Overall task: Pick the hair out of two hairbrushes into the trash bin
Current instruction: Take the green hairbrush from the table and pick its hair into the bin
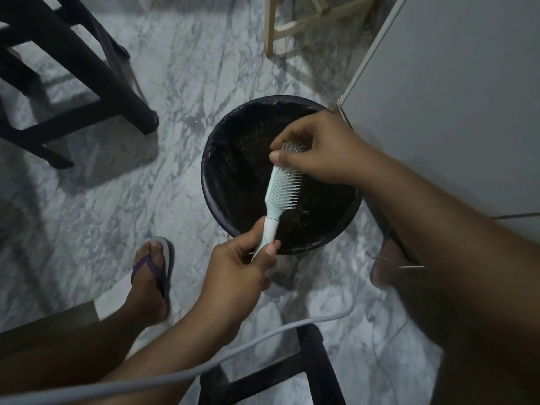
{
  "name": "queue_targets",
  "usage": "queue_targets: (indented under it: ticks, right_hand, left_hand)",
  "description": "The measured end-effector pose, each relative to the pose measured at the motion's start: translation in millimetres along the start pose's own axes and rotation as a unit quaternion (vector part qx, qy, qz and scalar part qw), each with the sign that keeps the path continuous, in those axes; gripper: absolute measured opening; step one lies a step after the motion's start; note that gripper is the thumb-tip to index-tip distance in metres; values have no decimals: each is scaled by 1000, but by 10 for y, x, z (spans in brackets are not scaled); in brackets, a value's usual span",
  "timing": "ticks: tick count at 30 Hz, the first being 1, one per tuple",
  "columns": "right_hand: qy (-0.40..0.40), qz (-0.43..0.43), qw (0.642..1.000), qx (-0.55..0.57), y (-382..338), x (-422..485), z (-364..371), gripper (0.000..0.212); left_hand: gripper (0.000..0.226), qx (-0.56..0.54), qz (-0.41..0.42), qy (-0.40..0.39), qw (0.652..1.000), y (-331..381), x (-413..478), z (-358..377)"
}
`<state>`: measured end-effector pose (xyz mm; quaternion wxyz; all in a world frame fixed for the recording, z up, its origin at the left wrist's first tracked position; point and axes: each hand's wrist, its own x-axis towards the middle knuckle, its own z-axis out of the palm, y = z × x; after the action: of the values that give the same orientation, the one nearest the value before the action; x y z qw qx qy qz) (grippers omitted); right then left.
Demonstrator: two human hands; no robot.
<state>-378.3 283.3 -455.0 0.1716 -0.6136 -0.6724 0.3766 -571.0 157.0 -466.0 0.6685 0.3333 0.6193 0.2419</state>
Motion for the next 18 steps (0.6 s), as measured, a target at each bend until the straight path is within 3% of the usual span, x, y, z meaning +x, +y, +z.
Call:
queue_targets:
  ticks: [3, 8, 12, 16, 18]
  right_hand:
    - [2, 24, 1000, -6, 19, 50, 58, 12]
    - [48, 68, 996, 0, -69, 90, 85, 23]
    - [-55, 48, 994, -82, -203, -31, 235, 66]
    - [44, 68, 997, -18, -179, 52, 173, 30]
    - [53, 78, 995, -10, -154, 82, 83, 16]
  left_hand:
    - [43, 1, -9, 1, 1000, -19, -2, 1]
    - [41, -10, -15, 8, 1000, -25, 19, -7]
    - [42, -4, -4, 18, 1000, -3, 35, -32]
    - [41, 16, 15, 29, 999, -16, 0, -38]
    - [41, 24, 15, 17, 999, -9, -10, -35]
